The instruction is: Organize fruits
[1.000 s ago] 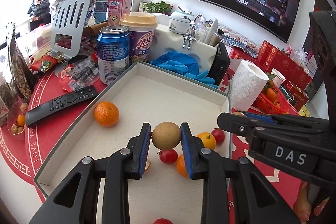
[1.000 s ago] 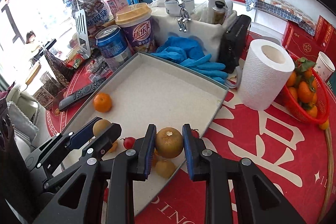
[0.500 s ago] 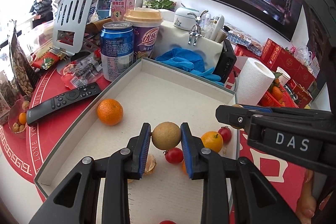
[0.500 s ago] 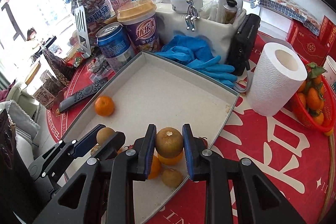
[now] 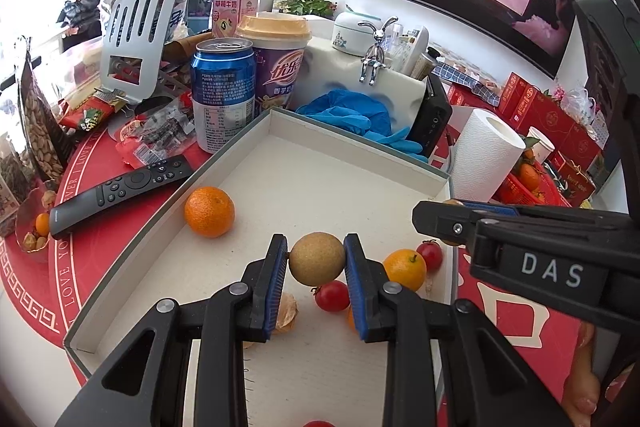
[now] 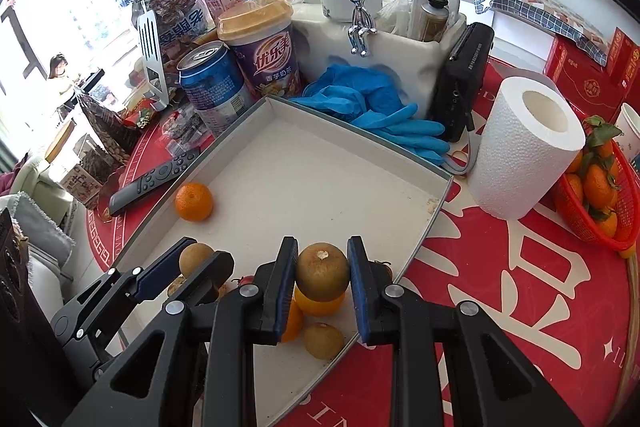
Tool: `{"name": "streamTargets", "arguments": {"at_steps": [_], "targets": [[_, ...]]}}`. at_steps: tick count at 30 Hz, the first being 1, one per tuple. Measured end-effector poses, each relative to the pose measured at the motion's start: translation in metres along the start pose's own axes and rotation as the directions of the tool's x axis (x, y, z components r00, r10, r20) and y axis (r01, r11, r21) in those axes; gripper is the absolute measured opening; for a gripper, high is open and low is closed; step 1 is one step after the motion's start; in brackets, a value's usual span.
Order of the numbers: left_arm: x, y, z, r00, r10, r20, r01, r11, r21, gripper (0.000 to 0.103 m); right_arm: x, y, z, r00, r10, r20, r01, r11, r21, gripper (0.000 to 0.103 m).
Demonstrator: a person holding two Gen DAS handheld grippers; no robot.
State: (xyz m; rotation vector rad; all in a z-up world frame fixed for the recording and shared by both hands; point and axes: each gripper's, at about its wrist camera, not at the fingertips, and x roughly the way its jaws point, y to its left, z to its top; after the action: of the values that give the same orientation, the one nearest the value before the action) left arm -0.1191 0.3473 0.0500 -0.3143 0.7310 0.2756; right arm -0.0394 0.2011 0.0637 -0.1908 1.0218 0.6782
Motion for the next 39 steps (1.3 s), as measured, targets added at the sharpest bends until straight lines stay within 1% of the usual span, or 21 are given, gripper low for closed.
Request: {"name": "streamTargets", "arguments": {"at_steps": [5, 10, 11, 12, 13, 14, 16, 17, 18, 19, 20, 21, 23, 24, 25, 26, 30, 33, 39], "targets": [[0.004, -0.001, -0.001, 1.0, 0.005, -0.015, -0.005, 1.0, 0.006, 0.032, 0.006, 0.001, 0.001, 1.0, -0.003, -0.018, 0.003, 1.0, 0.0, 0.027], [0.01, 0.0, -0.002, 0.999, 0.011, -0.043, -0.011, 1.0, 0.002, 0.032, 0.02, 0.004, 0.001, 0.999, -0.009, -0.054, 0.008, 1.0, -0.016, 0.027], [0.011, 0.0, -0.003, 0.999, 0.013, -0.05, -0.013, 1.0, 0.002, 0.038, 0.023, 0.005, 0.001, 0.998, -0.012, -0.061, 0.011, 1.0, -0.019, 0.027], [0.012, 0.001, -0.003, 0.998, 0.011, -0.059, -0.011, 1.0, -0.001, 0.056, 0.025, 0.005, 0.002, 0.998, -0.013, -0.068, 0.011, 1.0, -0.021, 0.027], [0.013, 0.002, -0.004, 0.998, 0.014, -0.067, -0.015, 1.0, -0.008, 0.068, 0.026, 0.004, 0.002, 0.997, -0.012, -0.072, 0.011, 1.0, -0.021, 0.027], [0.013, 0.002, -0.004, 0.997, 0.017, -0.069, -0.018, 1.0, -0.016, 0.082, 0.027, 0.004, 0.002, 0.997, -0.014, -0.075, 0.012, 1.0, -0.018, 0.027], [0.01, 0.003, -0.003, 0.998, 0.018, -0.059, -0.019, 1.0, -0.022, 0.083, 0.028, 0.002, 0.002, 0.996, -0.009, -0.086, 0.009, 1.0, -0.009, 0.027], [0.009, 0.004, -0.003, 0.998, 0.026, -0.058, -0.028, 0.999, -0.025, 0.083, 0.028, 0.0, 0.002, 0.996, -0.005, -0.09, 0.005, 1.0, -0.003, 0.032], [0.009, 0.005, -0.002, 0.997, 0.057, -0.061, -0.059, 0.998, -0.03, 0.085, 0.027, -0.001, 0.003, 0.996, -0.011, -0.087, 0.011, 1.0, 0.003, 0.057], [0.009, 0.007, -0.002, 0.995, 0.073, -0.064, -0.076, 0.997, -0.035, 0.085, 0.024, -0.003, 0.003, 0.997, -0.024, -0.071, 0.025, 1.0, 0.007, 0.072], [0.009, 0.008, -0.001, 0.995, 0.073, -0.066, -0.076, 0.996, -0.042, 0.086, 0.02, -0.004, 0.004, 0.998, -0.034, -0.049, 0.035, 0.999, 0.009, 0.096], [0.009, 0.011, -0.001, 0.996, 0.057, -0.068, -0.06, 0.997, -0.054, 0.087, 0.015, -0.005, 0.005, 0.999, -0.031, -0.032, 0.032, 0.999, 0.01, 0.102], [0.008, 0.014, 0.0, 0.997, 0.031, -0.065, -0.036, 0.996, -0.081, 0.089, 0.01, -0.007, 0.007, 0.999, -0.017, -0.027, 0.018, 1.0, 0.022, 0.102], [0.007, 0.015, 0.0, 0.998, 0.03, -0.06, -0.035, 0.996, -0.087, 0.092, 0.008, -0.008, 0.008, 1.0, -0.015, -0.024, 0.016, 0.999, 0.028, 0.102], [0.006, 0.014, 0.001, 0.998, 0.04, -0.058, -0.045, 0.995, -0.084, 0.096, 0.006, -0.009, 0.008, 1.0, -0.015, -0.021, 0.016, 0.999, 0.032, 0.102], [0.005, 0.014, 0.001, 0.997, 0.058, -0.055, -0.062, 0.995, -0.079, 0.103, 0.005, -0.009, 0.008, 1.0, -0.017, -0.022, 0.018, 0.999, 0.032, 0.102], [0.001, 0.01, 0.002, 0.994, 0.104, -0.018, -0.105, 0.993, -0.049, 0.103, 0.008, -0.008, 0.005, 0.998, -0.035, -0.055, 0.036, 0.999, 0.018, 0.102], [0.001, 0.008, 0.002, 0.99, 0.14, -0.019, -0.14, 0.989, -0.037, 0.103, 0.011, -0.007, 0.002, 0.996, -0.061, -0.064, 0.062, 0.998, 0.009, 0.102], [0.004, 0.004, 0.0, 0.992, 0.116, -0.041, -0.117, 0.993, -0.025, 0.103, 0.009, -0.004, 0.001, 0.994, -0.085, -0.069, 0.084, 0.996, -0.016, 0.102]]}}
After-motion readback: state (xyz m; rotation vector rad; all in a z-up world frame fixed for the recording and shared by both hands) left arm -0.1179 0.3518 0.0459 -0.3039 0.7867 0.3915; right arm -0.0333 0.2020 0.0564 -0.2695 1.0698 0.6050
